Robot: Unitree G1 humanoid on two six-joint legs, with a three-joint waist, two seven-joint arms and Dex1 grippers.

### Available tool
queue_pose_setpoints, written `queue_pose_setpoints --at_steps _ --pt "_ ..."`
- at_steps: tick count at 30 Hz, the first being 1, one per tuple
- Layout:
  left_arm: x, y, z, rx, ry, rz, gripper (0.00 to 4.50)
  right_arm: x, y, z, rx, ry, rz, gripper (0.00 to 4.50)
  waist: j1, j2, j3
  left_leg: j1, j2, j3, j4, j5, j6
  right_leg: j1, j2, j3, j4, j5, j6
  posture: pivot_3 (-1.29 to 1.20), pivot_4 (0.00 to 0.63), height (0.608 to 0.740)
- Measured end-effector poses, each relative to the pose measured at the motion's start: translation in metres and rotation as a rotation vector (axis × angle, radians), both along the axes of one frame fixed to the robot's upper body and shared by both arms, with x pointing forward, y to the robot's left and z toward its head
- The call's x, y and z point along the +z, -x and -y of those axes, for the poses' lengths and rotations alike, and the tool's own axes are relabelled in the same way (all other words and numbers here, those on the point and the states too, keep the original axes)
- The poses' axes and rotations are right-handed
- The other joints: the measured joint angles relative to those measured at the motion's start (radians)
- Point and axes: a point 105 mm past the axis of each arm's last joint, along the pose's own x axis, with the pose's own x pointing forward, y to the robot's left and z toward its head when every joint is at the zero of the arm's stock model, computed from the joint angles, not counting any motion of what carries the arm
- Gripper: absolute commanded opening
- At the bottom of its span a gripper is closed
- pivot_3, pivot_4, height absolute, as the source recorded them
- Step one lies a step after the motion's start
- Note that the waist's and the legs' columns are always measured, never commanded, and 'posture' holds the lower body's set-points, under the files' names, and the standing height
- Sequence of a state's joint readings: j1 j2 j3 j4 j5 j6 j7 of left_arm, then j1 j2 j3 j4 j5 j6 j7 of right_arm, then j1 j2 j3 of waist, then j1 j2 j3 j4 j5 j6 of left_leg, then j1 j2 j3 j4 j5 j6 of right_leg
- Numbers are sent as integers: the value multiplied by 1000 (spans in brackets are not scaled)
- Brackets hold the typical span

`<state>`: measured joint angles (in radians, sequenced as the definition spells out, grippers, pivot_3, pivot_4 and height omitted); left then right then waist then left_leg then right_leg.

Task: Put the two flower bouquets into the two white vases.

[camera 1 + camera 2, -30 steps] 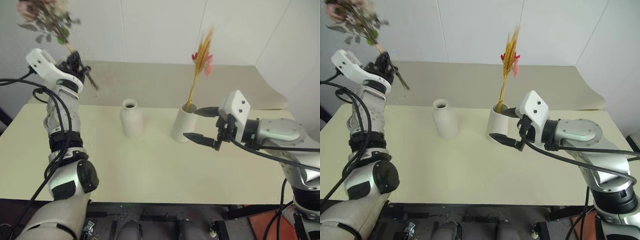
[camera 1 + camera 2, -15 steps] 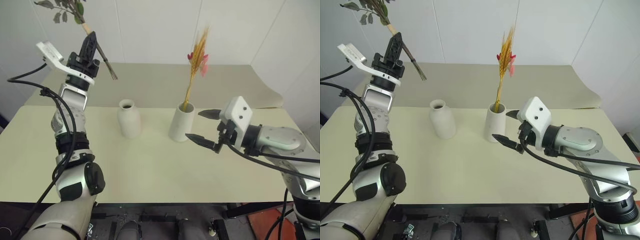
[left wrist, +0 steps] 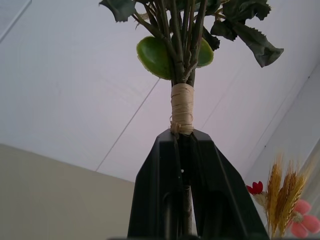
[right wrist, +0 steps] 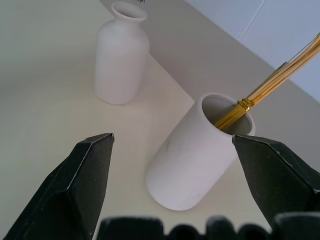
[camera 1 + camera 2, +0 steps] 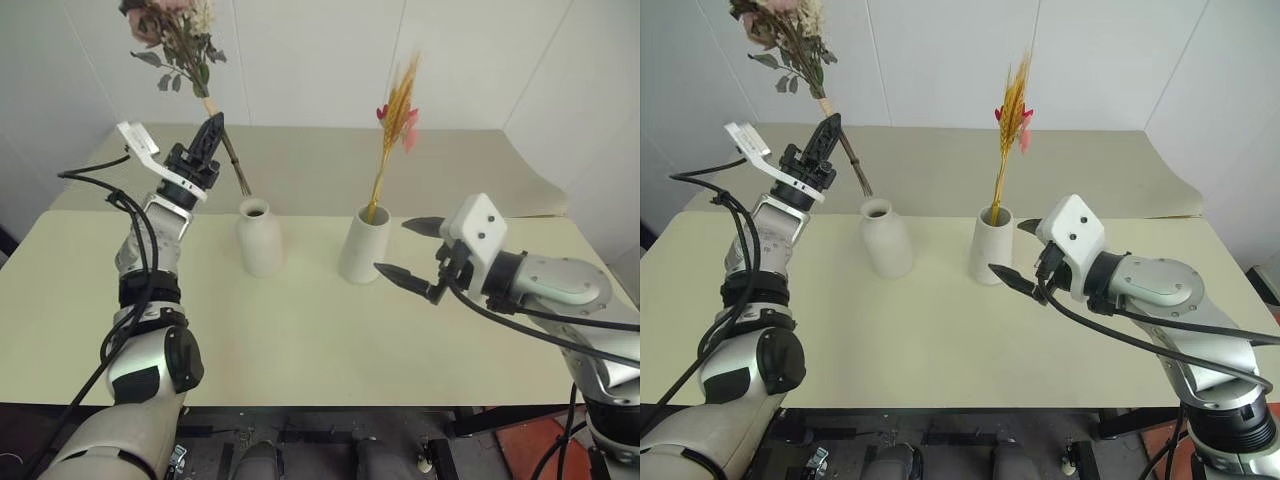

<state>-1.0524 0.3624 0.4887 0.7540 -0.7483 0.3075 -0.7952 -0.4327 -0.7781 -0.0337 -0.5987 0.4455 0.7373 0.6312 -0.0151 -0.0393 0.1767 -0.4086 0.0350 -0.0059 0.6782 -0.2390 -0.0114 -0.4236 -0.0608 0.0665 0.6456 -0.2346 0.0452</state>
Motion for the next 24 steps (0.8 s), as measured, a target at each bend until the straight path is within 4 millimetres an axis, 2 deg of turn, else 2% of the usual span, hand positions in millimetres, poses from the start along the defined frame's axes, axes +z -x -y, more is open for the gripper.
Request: queue_pose_setpoints --at_steps 4,11,18,24 --pt "4 3 6 -34 -18 31 2 -2 0 1 -9 -2 2 4500 0 0 0 1 0 0 0 0 0 0 0 0 0 0 0 0 150 740" --pt "0 7 19 -81 -128 56 2 -5 -1 3 -27 -2 5 4500 -2 0 0 1 0 0 0 0 0 0 0 0 0 0 0 0 150 740" --pt "-22 12 25 -88 -263 56 2 -4 -1 2 -22 -9 14 4500 -1 0 0 0 0 0 0 0 0 0 0 0 0 0 0 0 150 740" --pt "-12 20 30 -78 -321 138 2 1 3 3 14 -33 5 4500 1 0 0 1 0 0 0 0 0 1 0 0 0 0 0 0 150 740"
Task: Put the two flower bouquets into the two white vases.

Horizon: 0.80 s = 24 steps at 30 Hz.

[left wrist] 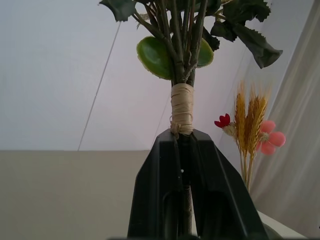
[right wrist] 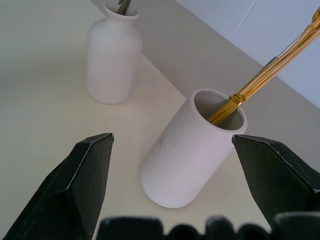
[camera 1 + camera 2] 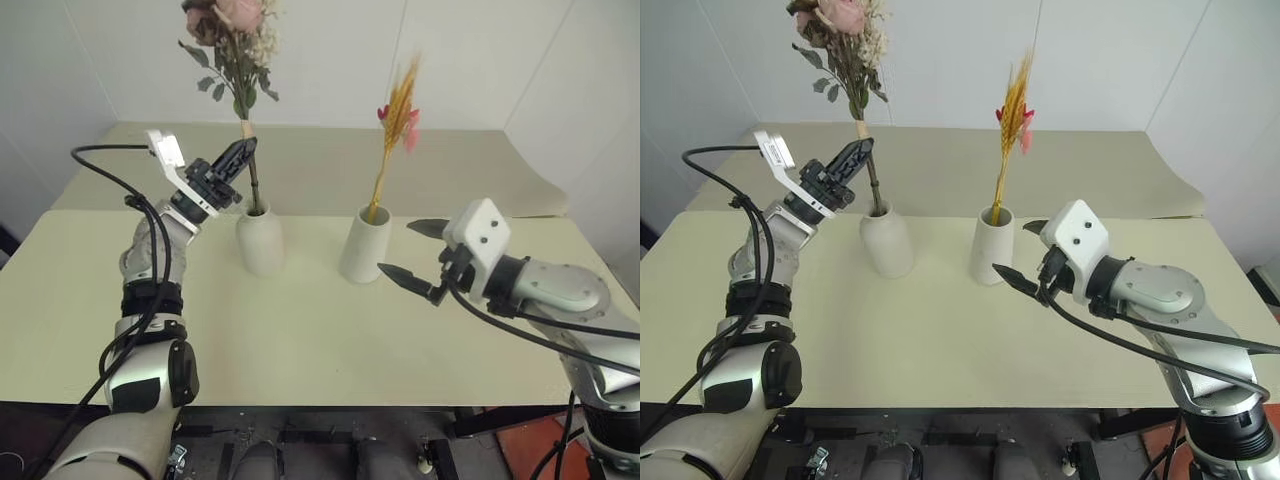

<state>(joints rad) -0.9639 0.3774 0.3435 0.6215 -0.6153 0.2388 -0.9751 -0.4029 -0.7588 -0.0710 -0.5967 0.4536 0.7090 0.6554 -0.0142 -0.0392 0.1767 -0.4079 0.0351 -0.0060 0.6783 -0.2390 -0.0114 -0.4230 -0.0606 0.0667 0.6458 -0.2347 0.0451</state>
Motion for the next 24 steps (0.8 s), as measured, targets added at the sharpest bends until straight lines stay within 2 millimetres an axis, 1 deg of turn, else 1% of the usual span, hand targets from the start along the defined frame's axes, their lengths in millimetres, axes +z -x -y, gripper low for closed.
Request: queue_pose_setpoints --at_steps 2,4,6,7,15,18,19,22,24 --pt "-3 2 2 7 -37 15 2 5 4 0 34 -29 -6 4500 0 0 0 0 0 0 0 0 0 0 0 0 0 0 0 0 150 740" --pt "-11 2 3 2 -58 3 2 11 7 1 56 -57 -5 4500 0 0 0 1 0 0 0 0 0 1 0 0 0 0 0 0 150 740" --pt "-16 3 3 -1 -62 -8 736 13 9 0 73 -69 -8 4500 0 0 0 1 0 0 0 0 0 0 0 0 0 0 0 0 150 740" --pt "-16 4 3 -1 -63 -3 967 13 10 0 78 -70 -10 4500 0 0 0 0 0 0 0 0 0 0 0 0 0 0 0 0 150 740" --pt "-6 12 2 -21 -62 54 3340 13 10 1 74 -63 -11 4500 0 0 0 1 0 0 0 0 0 0 0 0 0 0 0 0 150 740" --pt "-6 14 -3 -5 -58 57 4325 13 10 1 74 -61 -10 4500 -2 0 0 1 0 0 0 0 0 0 0 0 0 0 0 0 150 740" --pt "-6 14 -6 1 -58 58 4487 13 10 1 73 -60 -11 4500 -3 0 0 1 0 0 0 0 0 0 0 0 0 0 0 0 150 740" --pt "-7 23 -20 25 -57 74 4487 12 10 2 72 -60 -12 4500 -7 0 0 1 1 0 0 0 0 0 0 1 0 0 0 0 150 740" --pt "-9 33 -32 38 -50 80 4487 12 9 2 71 -59 -13 4500 -8 0 0 1 1 0 0 0 0 0 0 1 0 0 0 0 150 740"
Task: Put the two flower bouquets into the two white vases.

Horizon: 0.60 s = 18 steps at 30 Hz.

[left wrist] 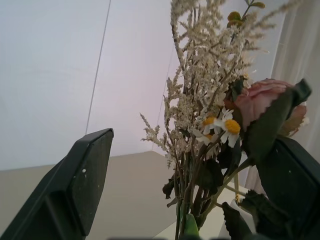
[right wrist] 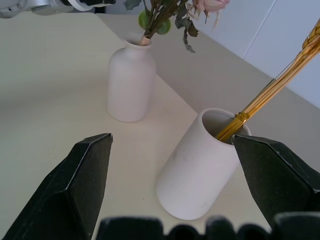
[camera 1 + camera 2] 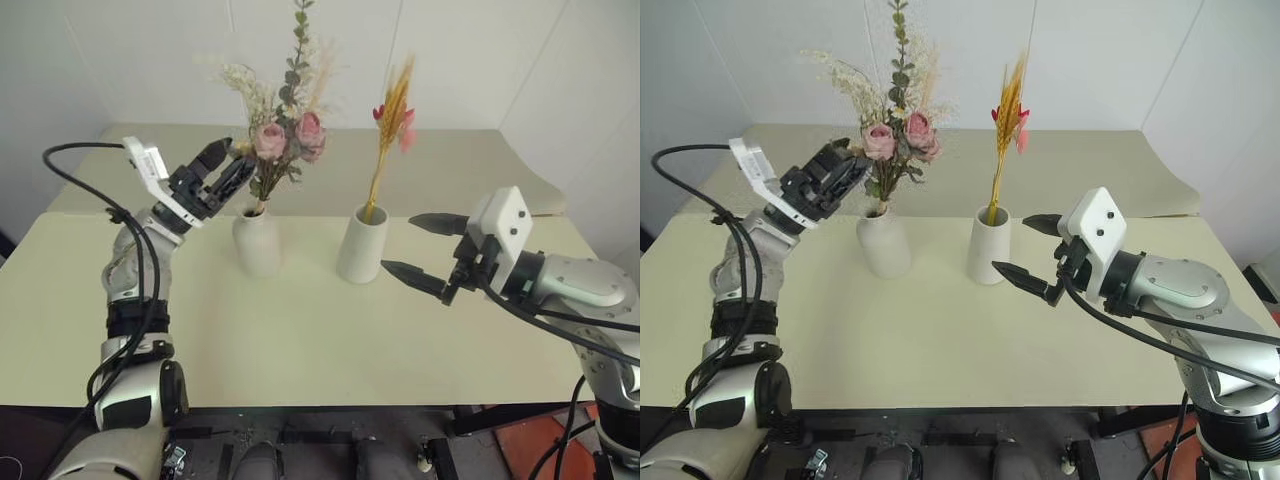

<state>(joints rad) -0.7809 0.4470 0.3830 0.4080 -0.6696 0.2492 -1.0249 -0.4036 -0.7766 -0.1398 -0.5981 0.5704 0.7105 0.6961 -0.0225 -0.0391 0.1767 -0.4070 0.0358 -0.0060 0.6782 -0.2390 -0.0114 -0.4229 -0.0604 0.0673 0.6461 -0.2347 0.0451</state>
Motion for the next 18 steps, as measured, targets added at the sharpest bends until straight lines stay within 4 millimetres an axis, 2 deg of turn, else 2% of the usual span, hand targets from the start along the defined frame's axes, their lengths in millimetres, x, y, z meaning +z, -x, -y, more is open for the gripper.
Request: queue_pose_setpoints --at_steps 4,7,10,14,18 --pt "-5 24 -20 39 27 -4 4487 -4 0 1 -6 1 -14 4500 3 0 0 0 0 0 0 0 0 0 0 0 0 0 0 0 150 740" --pt "1 44 -26 49 21 12 4487 -6 1 2 -5 11 -23 4500 8 0 0 0 1 0 0 0 0 0 0 0 1 0 0 0 150 740" --pt "7 62 -26 61 -77 40 4487 -5 2 9 -10 41 -24 4500 10 0 0 1 0 0 0 0 0 1 0 0 0 0 0 0 150 740" --pt "1 86 -19 42 -311 27 4487 -5 4 34 -32 95 -58 4500 9 0 0 2 1 1 0 0 0 2 0 0 0 0 0 0 150 740" --pt "-3 96 -19 48 -455 20 4487 -4 4 56 -69 152 -80 4500 8 0 0 3 1 2 0 0 0 2 1 0 0 -1 -1 0 150 740"
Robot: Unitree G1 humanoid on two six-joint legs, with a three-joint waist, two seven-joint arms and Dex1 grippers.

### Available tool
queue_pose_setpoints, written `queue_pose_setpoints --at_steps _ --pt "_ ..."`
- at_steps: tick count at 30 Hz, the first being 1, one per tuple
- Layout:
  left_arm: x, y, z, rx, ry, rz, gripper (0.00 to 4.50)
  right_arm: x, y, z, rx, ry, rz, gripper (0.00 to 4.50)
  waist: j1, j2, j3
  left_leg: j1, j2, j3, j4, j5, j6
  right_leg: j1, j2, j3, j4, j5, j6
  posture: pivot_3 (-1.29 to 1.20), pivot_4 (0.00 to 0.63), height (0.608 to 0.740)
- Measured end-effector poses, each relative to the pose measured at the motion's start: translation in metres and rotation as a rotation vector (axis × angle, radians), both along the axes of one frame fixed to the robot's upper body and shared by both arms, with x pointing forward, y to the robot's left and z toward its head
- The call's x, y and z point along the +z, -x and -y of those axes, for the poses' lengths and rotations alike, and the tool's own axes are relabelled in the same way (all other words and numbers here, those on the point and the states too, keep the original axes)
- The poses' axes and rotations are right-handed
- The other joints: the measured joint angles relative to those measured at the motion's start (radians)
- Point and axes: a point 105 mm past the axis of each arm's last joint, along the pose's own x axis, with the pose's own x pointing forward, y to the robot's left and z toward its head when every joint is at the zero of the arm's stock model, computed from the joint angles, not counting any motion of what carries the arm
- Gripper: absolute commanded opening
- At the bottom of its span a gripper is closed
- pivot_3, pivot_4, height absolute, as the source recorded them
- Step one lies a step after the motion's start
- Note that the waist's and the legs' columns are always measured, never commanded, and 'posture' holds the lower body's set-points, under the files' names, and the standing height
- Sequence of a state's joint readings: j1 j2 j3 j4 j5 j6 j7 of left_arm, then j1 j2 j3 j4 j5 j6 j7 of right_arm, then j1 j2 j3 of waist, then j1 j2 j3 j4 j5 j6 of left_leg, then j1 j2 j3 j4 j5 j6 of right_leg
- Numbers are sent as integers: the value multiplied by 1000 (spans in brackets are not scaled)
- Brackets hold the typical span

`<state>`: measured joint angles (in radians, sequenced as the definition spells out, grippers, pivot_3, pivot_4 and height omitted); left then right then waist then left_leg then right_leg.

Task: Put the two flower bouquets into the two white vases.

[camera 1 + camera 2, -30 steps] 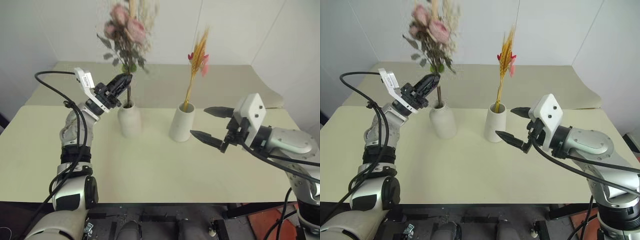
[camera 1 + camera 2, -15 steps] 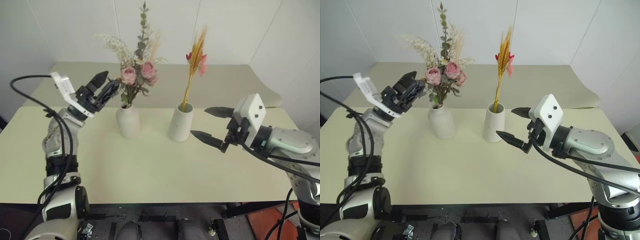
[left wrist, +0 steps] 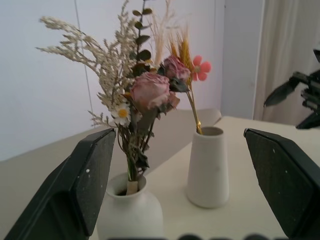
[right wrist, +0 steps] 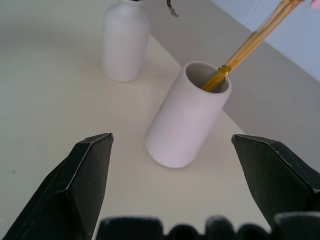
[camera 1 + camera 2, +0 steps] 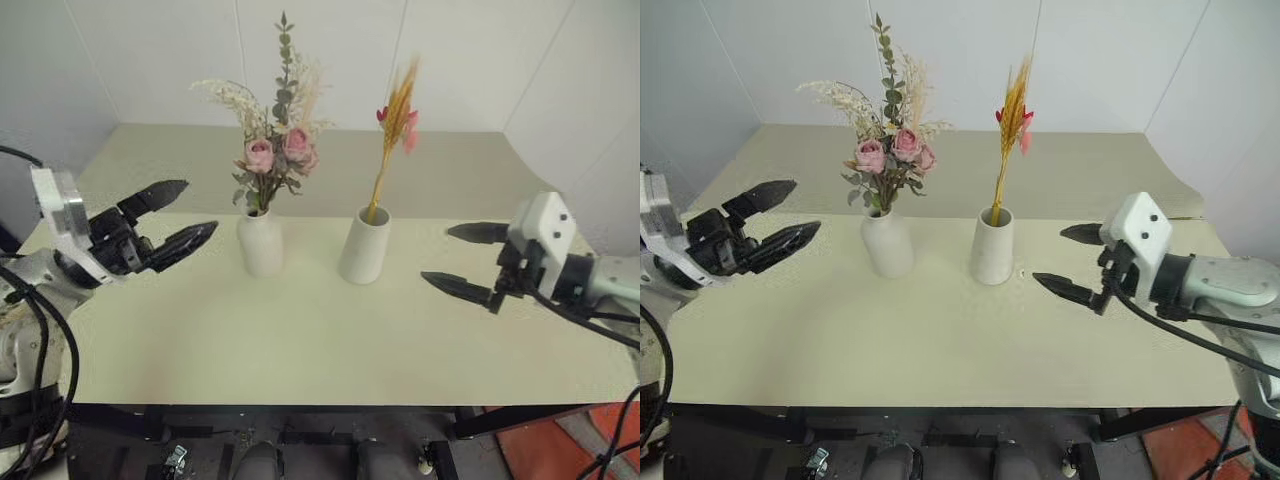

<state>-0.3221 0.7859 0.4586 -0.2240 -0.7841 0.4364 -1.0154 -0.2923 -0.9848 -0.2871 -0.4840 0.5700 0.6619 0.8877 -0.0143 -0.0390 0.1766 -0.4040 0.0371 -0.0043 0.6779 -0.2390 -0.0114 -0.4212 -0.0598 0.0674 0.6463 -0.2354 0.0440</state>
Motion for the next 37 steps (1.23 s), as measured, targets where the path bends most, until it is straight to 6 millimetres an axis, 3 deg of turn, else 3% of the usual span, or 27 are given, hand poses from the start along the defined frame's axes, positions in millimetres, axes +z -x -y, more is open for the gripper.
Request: queue_pose_setpoints --at_steps 7,15,20,28,37 --pt "-4 3 0 16 -89 6 4487 4 -5 24 -62 37 -14 4500 -1 0 0 0 0 1 0 0 0 0 0 1 0 0 0 0 150 740" --pt "-16 -2 10 -5 -109 -2 4487 5 -2 25 -65 45 -11 4500 1 0 0 0 0 1 0 0 0 0 0 1 0 0 0 0 150 740" --pt "-15 -7 14 -12 -147 14 4487 -8 4 30 -90 55 -44 4500 2 0 0 -1 0 1 0 0 0 0 0 1 -1 0 0 0 150 740" --pt "6 -17 15 -14 -189 70 4487 -9 5 22 -107 20 5 4500 -2 0 0 0 0 1 0 0 0 0 1 1 0 0 0 0 150 740" --pt "6 -20 14 -18 -243 63 4487 -11 9 20 -95 33 9 4500 -5 0 0 0 0 1 0 0 0 0 1 1 0 0 0 0 150 740"
